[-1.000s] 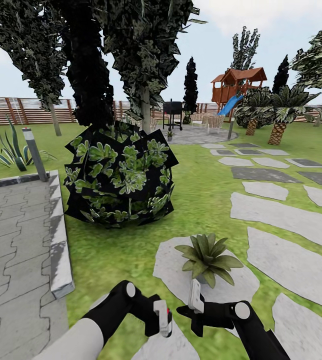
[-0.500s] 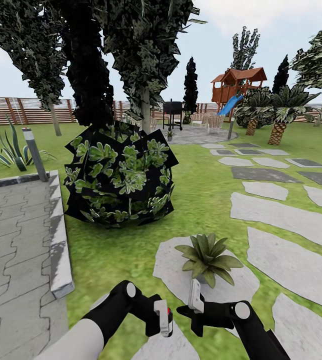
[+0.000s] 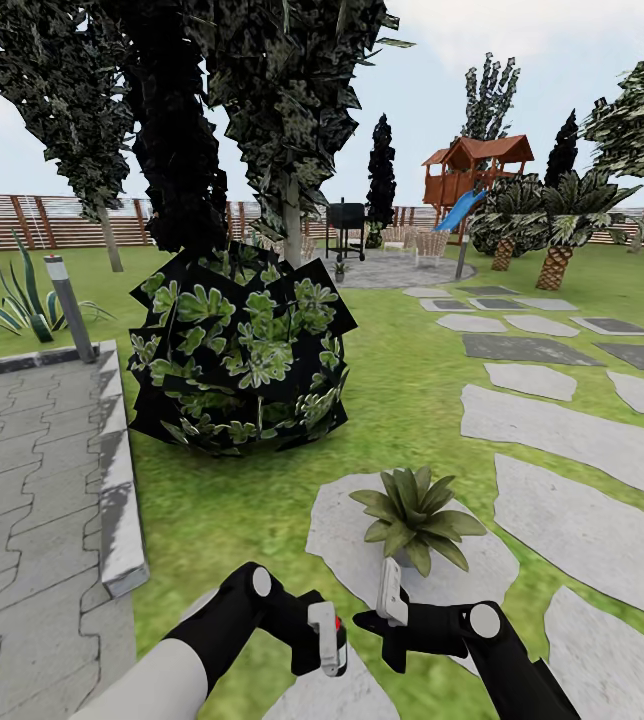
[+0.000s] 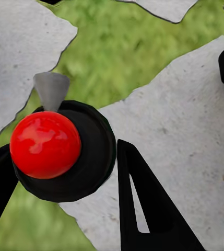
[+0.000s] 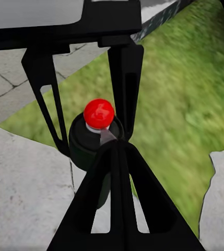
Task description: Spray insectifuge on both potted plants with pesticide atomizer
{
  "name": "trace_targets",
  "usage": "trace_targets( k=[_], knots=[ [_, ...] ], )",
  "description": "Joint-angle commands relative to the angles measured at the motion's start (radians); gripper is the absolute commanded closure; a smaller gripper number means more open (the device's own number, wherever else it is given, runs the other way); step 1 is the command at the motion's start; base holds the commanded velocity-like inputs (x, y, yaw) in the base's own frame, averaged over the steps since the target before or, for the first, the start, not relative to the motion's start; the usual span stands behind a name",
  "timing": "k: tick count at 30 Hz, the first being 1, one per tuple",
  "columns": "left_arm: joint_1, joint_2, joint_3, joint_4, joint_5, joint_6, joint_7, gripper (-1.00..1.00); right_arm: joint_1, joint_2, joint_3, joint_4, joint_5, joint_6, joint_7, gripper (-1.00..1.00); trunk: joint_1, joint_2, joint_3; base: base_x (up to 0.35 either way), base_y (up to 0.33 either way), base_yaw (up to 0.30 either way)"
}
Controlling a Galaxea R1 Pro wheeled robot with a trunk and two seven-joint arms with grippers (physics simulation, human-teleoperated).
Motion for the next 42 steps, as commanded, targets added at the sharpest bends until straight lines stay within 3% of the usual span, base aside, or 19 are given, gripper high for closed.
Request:
trace_targets(
  k=[1,9,19,24,42],
  knots=[
    [0.0,0.0,0.0,-0.001,-0.007,-0.006,-0.002,1.0,0.0,0.0,-0.001,-0.001,0.01,-0.01,0.0,1.0,0.0,0.0,-0.001,0.0,0.0,0.0],
    [0.0,0.0,0.0,0.003,0.035,-0.008,-0.002,1.0,0.0,0.0,-0.001,-0.001,0.01,-0.01,0.0,1.0,0.0,0.0,-0.001,0.0,0.0,0.0],
    [0.001,0.0,0.0,0.006,0.046,-0.036,-0.002,1.0,0.0,0.0,-0.002,-0.001,0.01,-0.01,0.0,1.0,0.0,0.0,-0.001,0.0,0.0,0.0],
    [0.001,0.0,0.0,0.008,0.07,-0.047,-0.002,1.0,0.0,0.001,-0.002,-0.001,0.01,-0.01,0.0,1.0,0.0,0.0,-0.001,0.0,0.0,0.0],
    [0.001,0.0,0.0,0.008,0.079,-0.048,-0.002,1.0,0.0,0.0,-0.002,-0.001,0.01,-0.01,-0.001,1.0,0.0,0.0,-0.001,0.0,0.0,0.0]
  ],
)
